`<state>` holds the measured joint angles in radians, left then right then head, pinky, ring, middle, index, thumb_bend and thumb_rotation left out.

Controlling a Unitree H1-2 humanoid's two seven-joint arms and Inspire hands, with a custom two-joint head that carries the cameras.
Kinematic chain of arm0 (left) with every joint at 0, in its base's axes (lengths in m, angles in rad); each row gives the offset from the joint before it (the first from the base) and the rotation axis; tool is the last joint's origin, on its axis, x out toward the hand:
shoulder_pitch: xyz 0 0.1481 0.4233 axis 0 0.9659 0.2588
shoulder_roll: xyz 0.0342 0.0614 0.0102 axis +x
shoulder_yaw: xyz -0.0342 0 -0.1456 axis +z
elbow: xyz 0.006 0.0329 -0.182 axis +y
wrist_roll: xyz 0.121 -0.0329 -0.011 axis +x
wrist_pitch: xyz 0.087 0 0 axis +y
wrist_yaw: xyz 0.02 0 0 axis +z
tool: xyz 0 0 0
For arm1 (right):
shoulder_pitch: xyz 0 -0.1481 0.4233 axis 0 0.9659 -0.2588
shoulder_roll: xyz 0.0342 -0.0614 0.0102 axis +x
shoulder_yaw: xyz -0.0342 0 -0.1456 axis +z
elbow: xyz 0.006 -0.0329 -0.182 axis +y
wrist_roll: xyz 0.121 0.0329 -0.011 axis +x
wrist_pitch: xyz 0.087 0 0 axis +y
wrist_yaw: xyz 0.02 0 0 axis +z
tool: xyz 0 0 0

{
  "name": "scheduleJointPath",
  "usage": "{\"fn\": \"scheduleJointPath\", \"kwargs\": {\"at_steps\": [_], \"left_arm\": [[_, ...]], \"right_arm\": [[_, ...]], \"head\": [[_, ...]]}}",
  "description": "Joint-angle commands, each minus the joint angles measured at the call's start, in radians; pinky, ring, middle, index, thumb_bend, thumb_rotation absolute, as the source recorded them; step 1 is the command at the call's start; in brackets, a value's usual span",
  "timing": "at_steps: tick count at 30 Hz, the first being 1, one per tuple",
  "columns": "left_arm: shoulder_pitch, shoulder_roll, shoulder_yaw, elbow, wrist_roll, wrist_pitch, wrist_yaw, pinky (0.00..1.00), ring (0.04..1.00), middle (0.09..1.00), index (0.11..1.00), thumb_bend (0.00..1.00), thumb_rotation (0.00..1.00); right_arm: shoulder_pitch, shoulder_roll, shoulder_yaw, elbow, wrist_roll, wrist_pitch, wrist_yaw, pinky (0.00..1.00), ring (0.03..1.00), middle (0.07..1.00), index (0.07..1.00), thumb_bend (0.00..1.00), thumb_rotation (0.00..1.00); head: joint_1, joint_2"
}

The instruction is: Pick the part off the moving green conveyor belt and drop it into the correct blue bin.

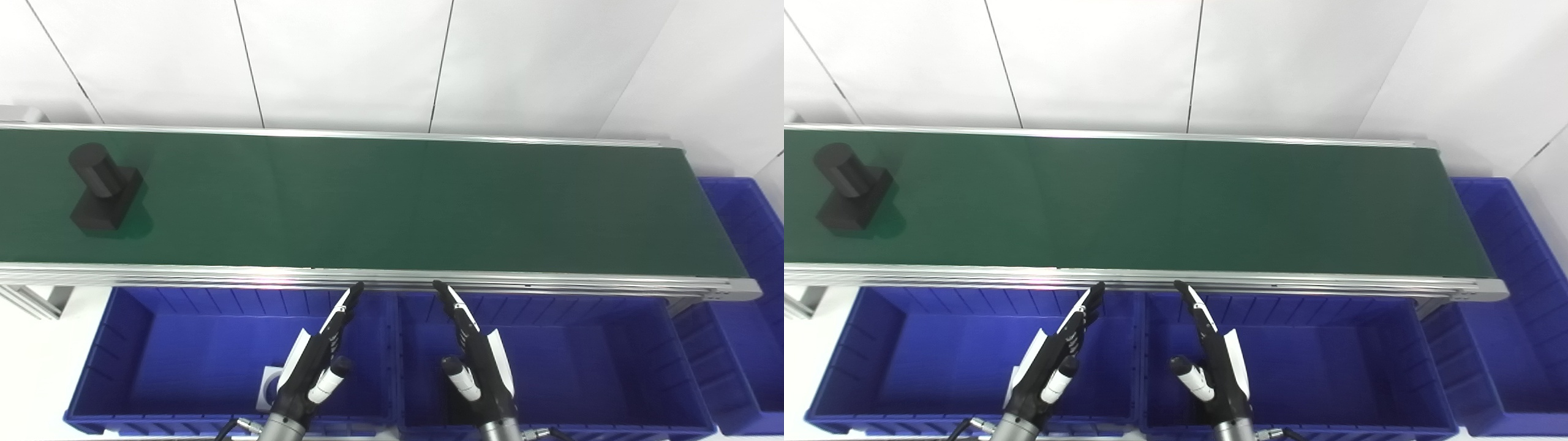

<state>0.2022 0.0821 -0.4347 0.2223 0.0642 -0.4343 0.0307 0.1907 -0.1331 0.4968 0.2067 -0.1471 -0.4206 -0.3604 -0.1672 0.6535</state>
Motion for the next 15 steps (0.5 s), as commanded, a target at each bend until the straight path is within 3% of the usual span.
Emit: {"fn": "scheduleJointPath", "kwargs": {"at_steps": [1, 15], "left_arm": [[-0.007, -0.012, 0.000, -0.022, 0.000, -0.036, -0.002, 1.00, 1.000, 1.000, 0.973, 0.92, 1.00], [-0.007, -0.011, 0.001, -0.025, -0.001, -0.036, -0.004, 1.00, 1.000, 1.000, 0.978, 0.92, 1.00]], "right_arm": [[-0.008, 0.003, -0.001, -0.019, -0.008, -0.049, -0.004, 0.94, 0.948, 0.947, 0.918, 0.96, 1.00], [-0.009, 0.003, 0.001, -0.017, -0.010, -0.049, -0.006, 0.95, 0.947, 0.947, 0.916, 0.94, 1.00]], "head": [[0.000, 0.000], [0.000, 0.000]]}}
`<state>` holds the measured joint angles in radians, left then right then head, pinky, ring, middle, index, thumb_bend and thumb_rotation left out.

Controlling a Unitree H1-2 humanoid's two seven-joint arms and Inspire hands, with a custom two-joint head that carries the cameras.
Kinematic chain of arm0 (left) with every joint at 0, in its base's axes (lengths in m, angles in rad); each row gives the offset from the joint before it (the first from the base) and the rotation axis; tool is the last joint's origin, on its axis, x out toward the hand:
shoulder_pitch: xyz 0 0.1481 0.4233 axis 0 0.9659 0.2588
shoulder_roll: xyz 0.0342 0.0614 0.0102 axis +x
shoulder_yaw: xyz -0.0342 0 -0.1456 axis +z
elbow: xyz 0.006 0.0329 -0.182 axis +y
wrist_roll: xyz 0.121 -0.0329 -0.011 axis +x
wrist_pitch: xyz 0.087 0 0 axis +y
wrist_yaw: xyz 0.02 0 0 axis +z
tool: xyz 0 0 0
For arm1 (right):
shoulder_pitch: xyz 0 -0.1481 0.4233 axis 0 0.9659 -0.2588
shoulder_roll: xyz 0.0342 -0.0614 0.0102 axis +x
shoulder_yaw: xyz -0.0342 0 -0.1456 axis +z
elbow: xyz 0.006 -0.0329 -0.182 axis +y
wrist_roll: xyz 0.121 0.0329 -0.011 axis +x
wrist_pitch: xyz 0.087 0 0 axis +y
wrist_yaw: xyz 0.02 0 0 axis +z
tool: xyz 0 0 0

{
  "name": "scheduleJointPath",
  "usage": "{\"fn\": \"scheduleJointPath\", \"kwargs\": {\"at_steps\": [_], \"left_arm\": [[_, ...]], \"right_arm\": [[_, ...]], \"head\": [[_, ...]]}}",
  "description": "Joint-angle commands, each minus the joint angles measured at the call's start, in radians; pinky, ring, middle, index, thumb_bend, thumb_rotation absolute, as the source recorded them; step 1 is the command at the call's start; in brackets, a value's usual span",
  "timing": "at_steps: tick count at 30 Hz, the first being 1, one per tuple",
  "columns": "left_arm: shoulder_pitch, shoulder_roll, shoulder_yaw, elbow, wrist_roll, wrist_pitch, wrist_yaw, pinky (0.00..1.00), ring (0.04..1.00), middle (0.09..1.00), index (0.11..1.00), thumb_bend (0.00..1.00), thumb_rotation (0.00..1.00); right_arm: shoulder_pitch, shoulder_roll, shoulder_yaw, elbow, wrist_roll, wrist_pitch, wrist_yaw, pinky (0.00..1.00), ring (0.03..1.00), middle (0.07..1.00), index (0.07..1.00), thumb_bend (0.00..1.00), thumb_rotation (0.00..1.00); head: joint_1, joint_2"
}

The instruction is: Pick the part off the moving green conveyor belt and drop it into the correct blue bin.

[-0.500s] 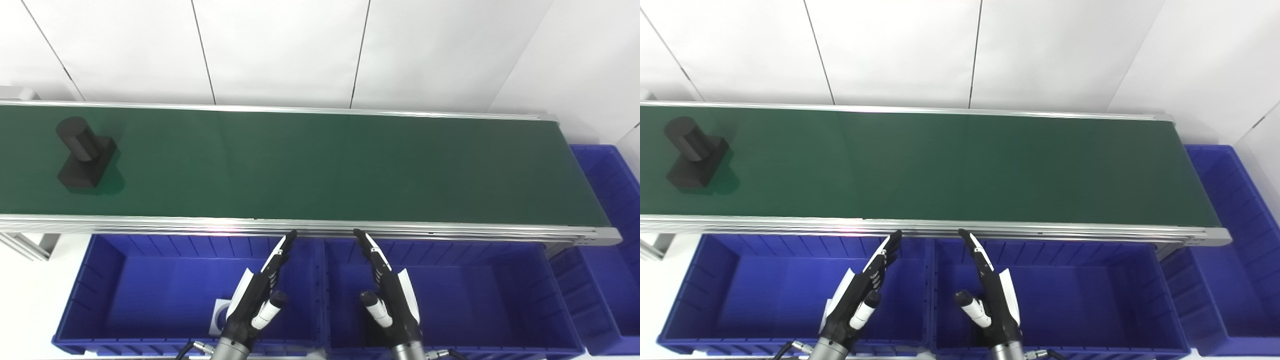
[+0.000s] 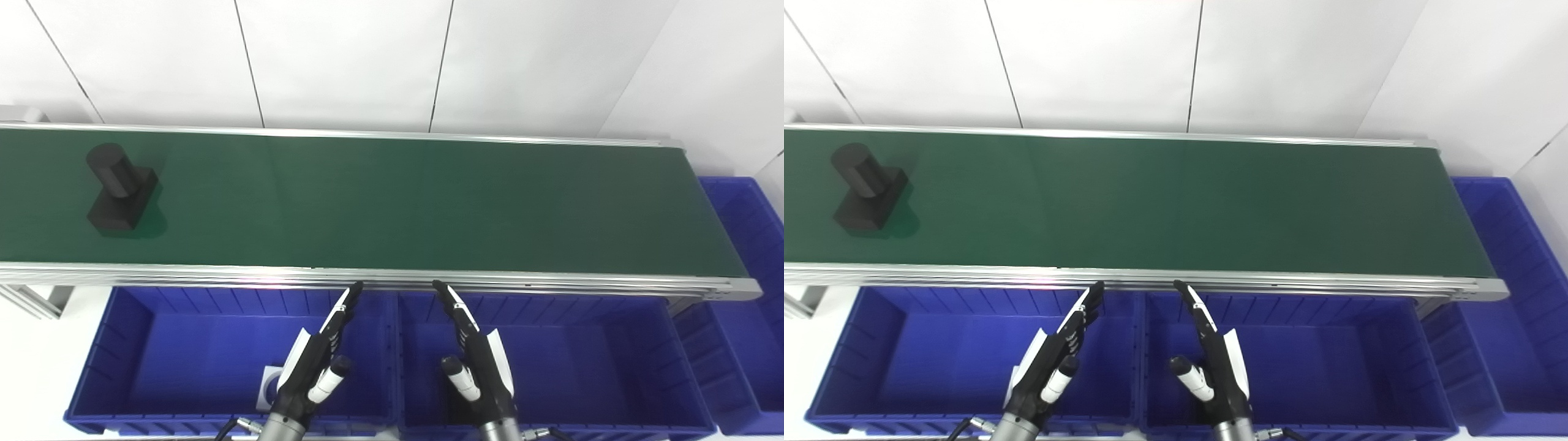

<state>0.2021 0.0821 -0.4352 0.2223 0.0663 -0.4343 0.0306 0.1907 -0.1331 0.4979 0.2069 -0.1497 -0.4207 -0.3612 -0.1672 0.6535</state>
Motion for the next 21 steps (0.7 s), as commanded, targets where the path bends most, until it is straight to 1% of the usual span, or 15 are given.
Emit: {"fn": "scheduleJointPath", "kwargs": {"at_steps": [1, 9, 18, 21], "left_arm": [[-0.008, -0.011, 0.001, -0.024, -0.002, -0.036, -0.003, 1.00, 1.000, 1.000, 0.978, 0.92, 1.00], [-0.010, -0.011, 0.003, -0.021, -0.003, -0.036, -0.003, 1.00, 1.000, 1.000, 0.980, 0.91, 1.00], [-0.006, -0.018, 0.020, -0.020, -0.028, -0.036, -0.039, 1.00, 1.000, 1.000, 0.980, 0.92, 1.00], [-0.005, -0.016, 0.020, -0.021, -0.014, -0.036, -0.034, 1.00, 1.000, 1.000, 0.979, 0.92, 1.00]], "right_arm": [[-0.010, 0.003, 0.000, -0.017, -0.007, -0.049, -0.004, 0.95, 0.948, 0.948, 0.917, 0.94, 1.00], [-0.015, 0.004, 0.002, -0.008, -0.005, -0.049, -0.007, 0.95, 0.947, 0.948, 0.915, 0.94, 1.00], [-0.015, 0.006, 0.001, -0.006, -0.004, -0.049, -0.004, 0.95, 0.951, 0.950, 0.916, 0.94, 1.00], [-0.015, 0.006, 0.001, -0.006, -0.007, -0.049, -0.008, 0.95, 0.948, 0.948, 0.916, 0.93, 1.00]], "head": [[0.000, 0.000], [0.000, -0.002], [-0.002, -0.003], [-0.003, -0.003]]}}
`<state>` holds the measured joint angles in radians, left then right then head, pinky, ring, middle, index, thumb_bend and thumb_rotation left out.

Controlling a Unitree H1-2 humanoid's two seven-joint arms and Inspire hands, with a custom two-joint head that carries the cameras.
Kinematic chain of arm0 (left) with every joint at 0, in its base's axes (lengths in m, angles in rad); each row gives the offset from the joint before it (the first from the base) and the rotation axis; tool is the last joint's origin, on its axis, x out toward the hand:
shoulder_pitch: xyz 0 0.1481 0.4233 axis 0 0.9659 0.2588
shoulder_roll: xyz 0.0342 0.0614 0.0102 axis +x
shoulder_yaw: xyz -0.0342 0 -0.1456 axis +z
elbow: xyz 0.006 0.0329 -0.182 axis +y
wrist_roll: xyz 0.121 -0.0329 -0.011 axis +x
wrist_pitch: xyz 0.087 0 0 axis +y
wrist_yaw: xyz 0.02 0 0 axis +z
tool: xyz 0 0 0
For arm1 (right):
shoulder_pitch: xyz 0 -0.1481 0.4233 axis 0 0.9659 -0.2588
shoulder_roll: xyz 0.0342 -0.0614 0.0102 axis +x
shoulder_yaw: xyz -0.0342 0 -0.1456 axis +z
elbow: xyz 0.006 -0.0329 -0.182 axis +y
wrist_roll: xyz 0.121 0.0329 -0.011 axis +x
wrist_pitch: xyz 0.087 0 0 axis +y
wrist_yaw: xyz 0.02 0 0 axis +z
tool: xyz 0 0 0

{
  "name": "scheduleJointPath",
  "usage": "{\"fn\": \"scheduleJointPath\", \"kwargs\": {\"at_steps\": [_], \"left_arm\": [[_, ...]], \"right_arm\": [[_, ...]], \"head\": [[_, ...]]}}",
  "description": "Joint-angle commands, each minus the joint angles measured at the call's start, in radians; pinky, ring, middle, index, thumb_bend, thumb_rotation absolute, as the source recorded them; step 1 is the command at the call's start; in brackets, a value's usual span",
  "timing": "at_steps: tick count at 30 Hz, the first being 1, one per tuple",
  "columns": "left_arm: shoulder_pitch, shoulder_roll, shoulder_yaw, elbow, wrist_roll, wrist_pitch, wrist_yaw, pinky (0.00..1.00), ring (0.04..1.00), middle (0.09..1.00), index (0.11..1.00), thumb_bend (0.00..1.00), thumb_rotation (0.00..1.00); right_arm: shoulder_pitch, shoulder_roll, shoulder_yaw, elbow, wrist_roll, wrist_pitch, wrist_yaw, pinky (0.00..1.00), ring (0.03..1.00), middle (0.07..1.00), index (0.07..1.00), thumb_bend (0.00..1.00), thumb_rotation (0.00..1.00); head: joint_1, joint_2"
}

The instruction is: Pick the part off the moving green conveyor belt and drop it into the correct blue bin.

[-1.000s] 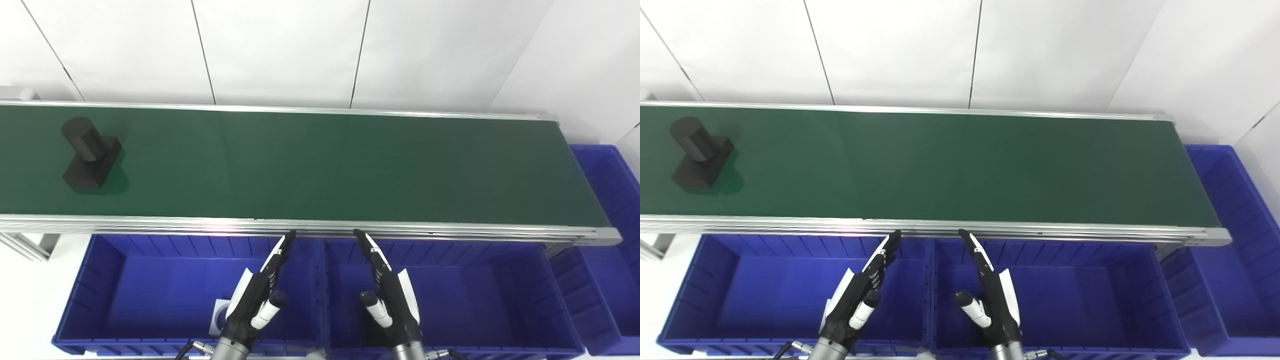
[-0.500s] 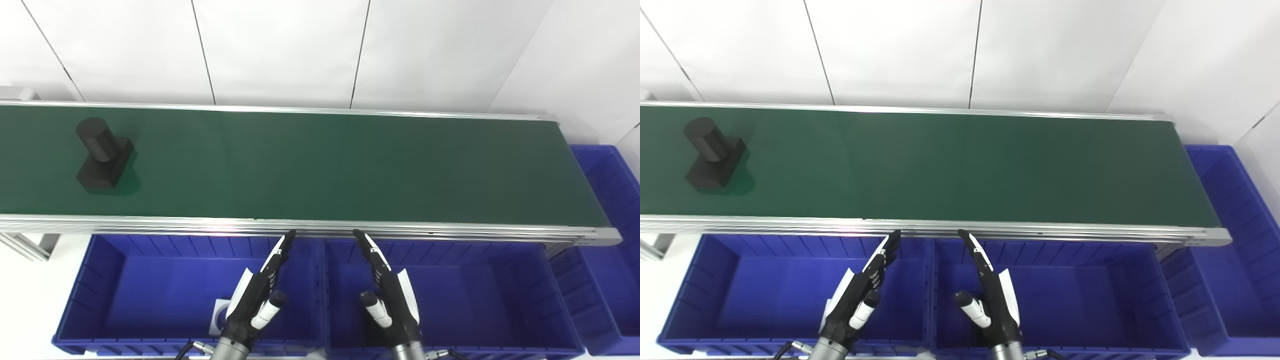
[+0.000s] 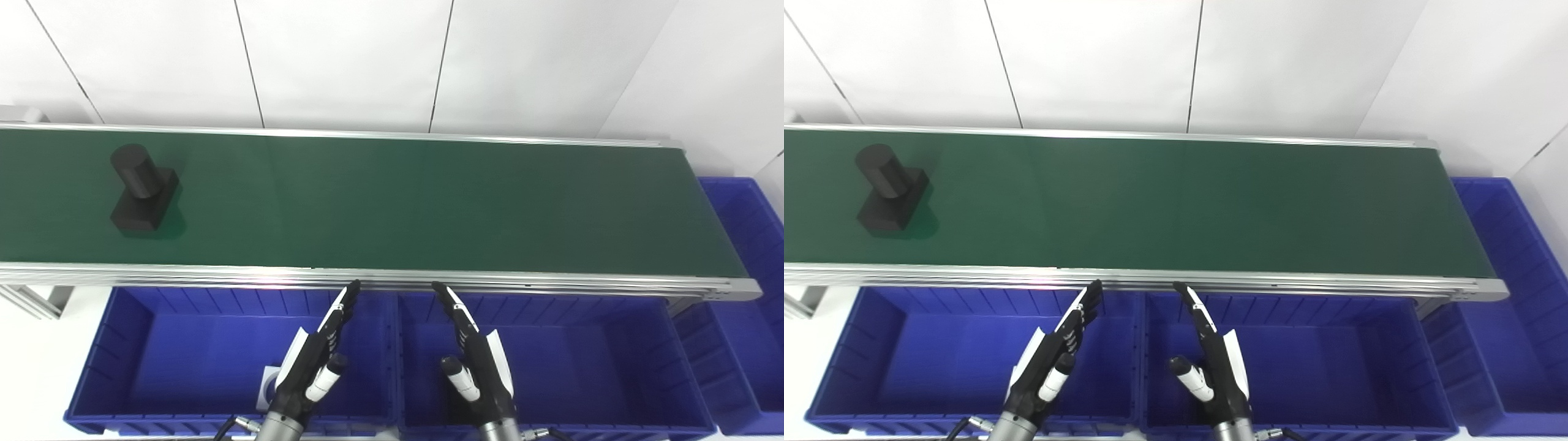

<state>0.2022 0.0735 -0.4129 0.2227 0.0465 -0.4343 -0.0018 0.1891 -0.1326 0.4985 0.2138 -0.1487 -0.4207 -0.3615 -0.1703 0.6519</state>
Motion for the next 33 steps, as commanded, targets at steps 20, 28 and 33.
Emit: {"fn": "scheduleJointPath", "kwargs": {"at_steps": [20, 28, 33], "left_arm": [[-0.004, -0.010, 0.001, -0.023, 0.010, -0.036, -0.001, 1.00, 1.000, 1.000, 0.981, 0.92, 1.00], [-0.004, -0.010, 0.004, -0.022, 0.008, -0.036, -0.004, 1.00, 1.000, 1.000, 0.979, 0.92, 1.00], [-0.006, -0.010, 0.002, -0.015, 0.013, -0.036, 0.002, 1.00, 1.000, 1.000, 0.977, 0.92, 1.00]], "right_arm": [[-0.016, 0.006, 0.002, -0.008, -0.004, -0.049, -0.009, 0.94, 0.946, 0.948, 0.915, 0.92, 1.00], [-0.015, 0.007, 0.001, -0.010, -0.006, -0.049, -0.010, 0.94, 0.944, 0.945, 0.913, 0.92, 1.00], [-0.016, 0.006, 0.002, -0.004, -0.005, -0.049, -0.011, 0.94, 0.944, 0.945, 0.913, 0.91, 1.00]], "head": [[-0.001, -0.003], [0.000, -0.004], [0.016, -0.020]]}}
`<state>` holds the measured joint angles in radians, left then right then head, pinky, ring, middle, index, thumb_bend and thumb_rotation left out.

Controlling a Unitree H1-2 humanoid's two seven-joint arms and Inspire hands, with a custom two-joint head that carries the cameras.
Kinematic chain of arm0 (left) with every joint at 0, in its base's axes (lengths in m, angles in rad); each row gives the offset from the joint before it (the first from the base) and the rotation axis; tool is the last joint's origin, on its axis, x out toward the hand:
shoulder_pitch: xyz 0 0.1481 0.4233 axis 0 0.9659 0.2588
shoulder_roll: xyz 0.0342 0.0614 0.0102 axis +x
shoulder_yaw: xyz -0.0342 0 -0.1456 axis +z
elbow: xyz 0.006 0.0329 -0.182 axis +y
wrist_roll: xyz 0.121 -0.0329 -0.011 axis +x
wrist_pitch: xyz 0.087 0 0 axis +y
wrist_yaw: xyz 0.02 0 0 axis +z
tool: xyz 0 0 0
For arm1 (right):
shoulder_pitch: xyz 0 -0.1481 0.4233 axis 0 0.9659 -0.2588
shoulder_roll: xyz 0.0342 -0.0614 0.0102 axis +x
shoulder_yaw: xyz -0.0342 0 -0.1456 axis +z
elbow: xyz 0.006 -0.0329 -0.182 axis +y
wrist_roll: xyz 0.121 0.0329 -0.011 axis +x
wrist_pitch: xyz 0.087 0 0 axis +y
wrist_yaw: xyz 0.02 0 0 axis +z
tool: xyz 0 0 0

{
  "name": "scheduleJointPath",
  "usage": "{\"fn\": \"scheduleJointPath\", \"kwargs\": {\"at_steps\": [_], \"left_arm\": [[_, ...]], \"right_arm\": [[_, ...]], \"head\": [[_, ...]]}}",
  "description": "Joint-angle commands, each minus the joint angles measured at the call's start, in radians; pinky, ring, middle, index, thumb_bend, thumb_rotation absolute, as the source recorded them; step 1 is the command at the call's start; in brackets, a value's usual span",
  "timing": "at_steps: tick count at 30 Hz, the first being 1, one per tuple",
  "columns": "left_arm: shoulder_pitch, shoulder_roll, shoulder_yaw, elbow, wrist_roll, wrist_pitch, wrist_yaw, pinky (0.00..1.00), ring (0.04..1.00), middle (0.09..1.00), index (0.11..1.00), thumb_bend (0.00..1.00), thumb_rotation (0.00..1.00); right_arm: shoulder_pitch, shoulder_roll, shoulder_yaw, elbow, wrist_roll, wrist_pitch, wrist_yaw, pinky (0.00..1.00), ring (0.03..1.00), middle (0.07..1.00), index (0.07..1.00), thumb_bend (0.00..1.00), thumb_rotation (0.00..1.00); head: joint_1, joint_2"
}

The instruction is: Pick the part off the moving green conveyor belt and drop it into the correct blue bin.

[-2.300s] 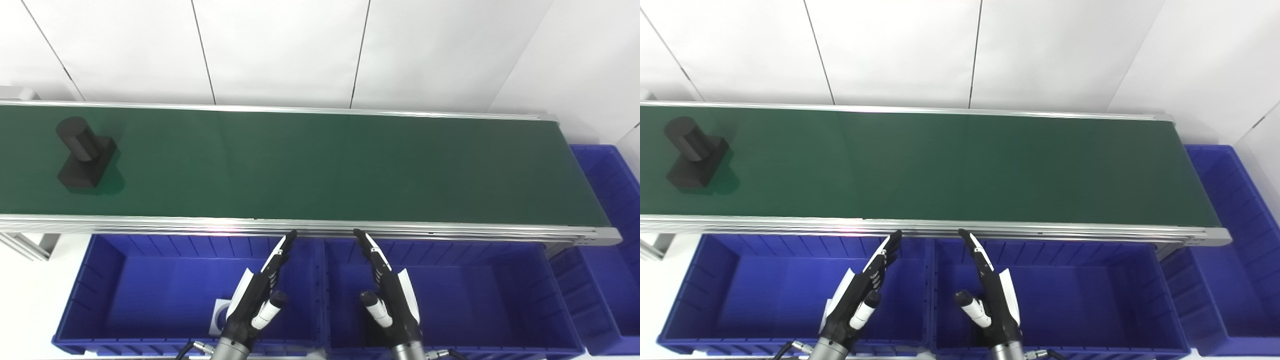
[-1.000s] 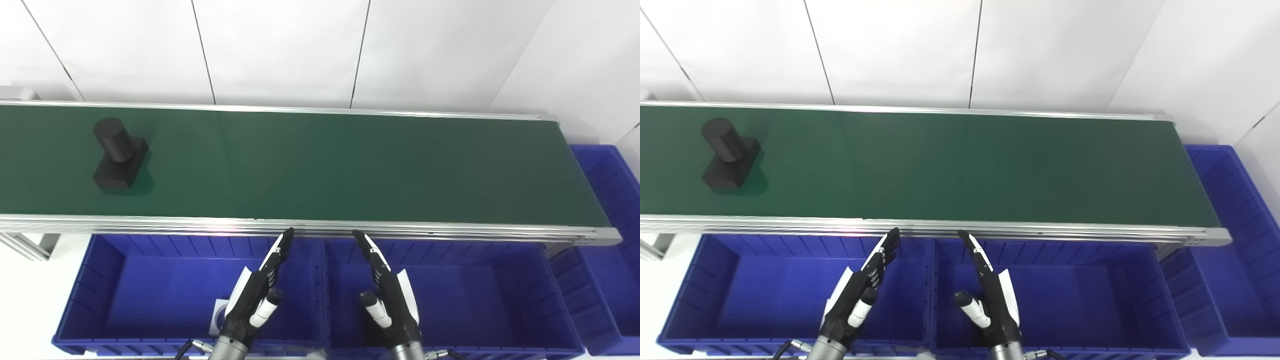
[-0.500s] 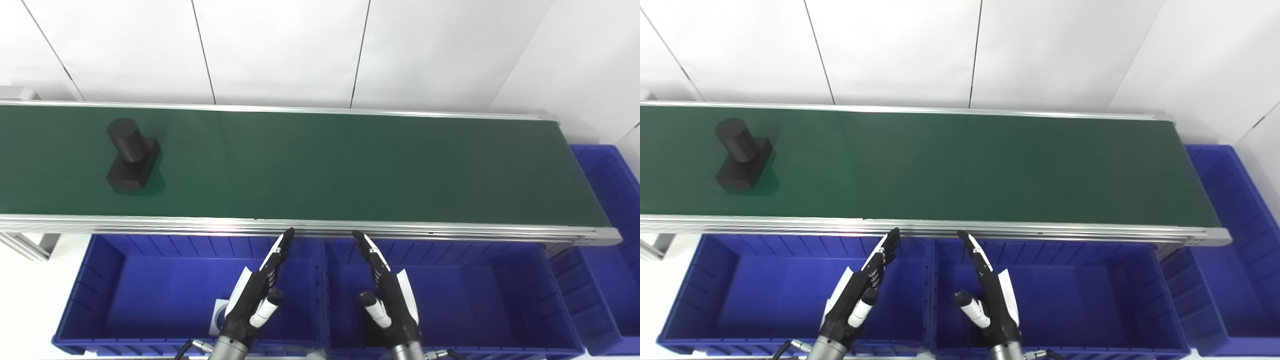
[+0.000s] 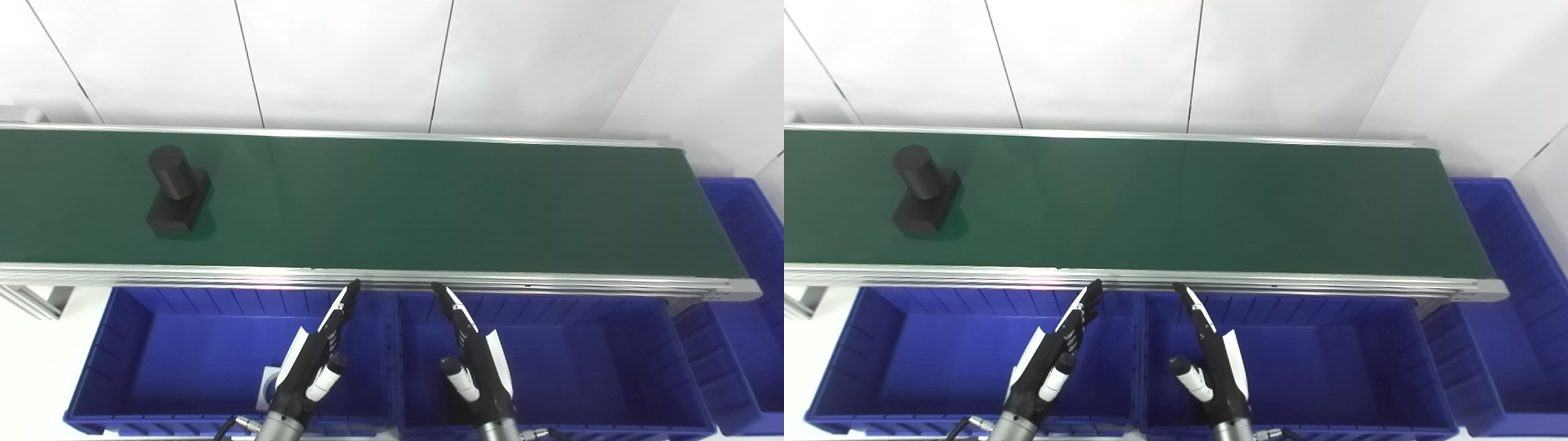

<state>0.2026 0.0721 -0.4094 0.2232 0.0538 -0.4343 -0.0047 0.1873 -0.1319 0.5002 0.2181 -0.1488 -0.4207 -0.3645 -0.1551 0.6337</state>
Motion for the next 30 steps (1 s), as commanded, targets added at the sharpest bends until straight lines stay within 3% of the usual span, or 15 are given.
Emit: {"fn": "scheduleJointPath", "kwargs": {"at_steps": [1, 11, 20, 26, 30], "left_arm": [[-0.007, -0.010, -0.004, -0.011, 0.009, -0.036, 0.009, 1.00, 1.000, 1.000, 0.976, 0.92, 1.00], [-0.042, -0.014, -0.062, 0.055, 0.052, -0.036, 0.100, 0.98, 0.997, 0.987, 0.945, 0.91, 0.98], [-0.085, 0.020, -0.166, 0.088, 0.100, -0.036, 0.256, 0.91, 0.957, 0.965, 0.930, 0.87, 0.97], [-0.102, 0.036, -0.214, 0.098, 0.103, -0.036, 0.316, 0.91, 0.954, 0.962, 0.929, 0.86, 0.96], [-0.113, 0.045, -0.242, 0.103, 0.103, -0.036, 0.347, 0.90, 0.953, 0.962, 0.929, 0.83, 0.95]], "right_arm": [[-0.014, 0.004, -0.001, -0.005, -0.004, -0.049, -0.008, 0.94, 0.944, 0.945, 0.914, 0.91, 1.00], [-0.019, -0.016, -0.010, 0.037, 0.017, -0.049, -0.002, 0.97, 0.961, 0.958, 0.928, 0.94, 1.00], [-0.023, -0.032, -0.008, 0.040, 0.025, -0.049, 0.004, 1.00, 0.988, 0.974, 0.956, 0.91, 1.00], [-0.026, -0.040, -0.003, 0.031, 0.013, -0.049, -0.012, 0.99, 0.972, 0.968, 0.947, 0.91, 1.00], [-0.020, -0.060, 0.019, -0.039, -0.004, -0.049, -0.018, 0.96, 0.955, 0.945, 0.933, 0.94, 1.00]], "head": [[0.015, -0.010], [0.162, -0.100], [0.183, -0.114], [0.188, -0.118], [0.187, -0.117]]}}
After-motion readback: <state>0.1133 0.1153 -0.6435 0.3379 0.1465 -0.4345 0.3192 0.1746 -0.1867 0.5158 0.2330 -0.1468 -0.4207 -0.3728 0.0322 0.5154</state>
